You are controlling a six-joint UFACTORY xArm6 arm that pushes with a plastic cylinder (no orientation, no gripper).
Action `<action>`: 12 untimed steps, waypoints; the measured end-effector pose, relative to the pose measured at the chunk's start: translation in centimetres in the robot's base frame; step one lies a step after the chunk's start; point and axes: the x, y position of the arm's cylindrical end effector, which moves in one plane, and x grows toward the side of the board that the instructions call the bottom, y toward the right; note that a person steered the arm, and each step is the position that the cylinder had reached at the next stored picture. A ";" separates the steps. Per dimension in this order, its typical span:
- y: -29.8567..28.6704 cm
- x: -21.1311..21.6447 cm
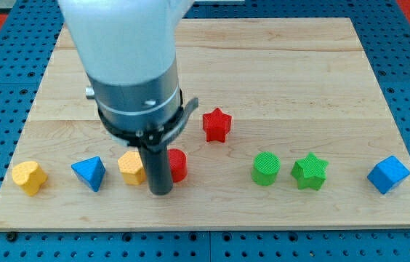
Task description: Push the red blocks towards the center
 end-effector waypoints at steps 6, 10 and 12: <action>4.8 -3.9; 11.9 -8.4; 20.8 -8.9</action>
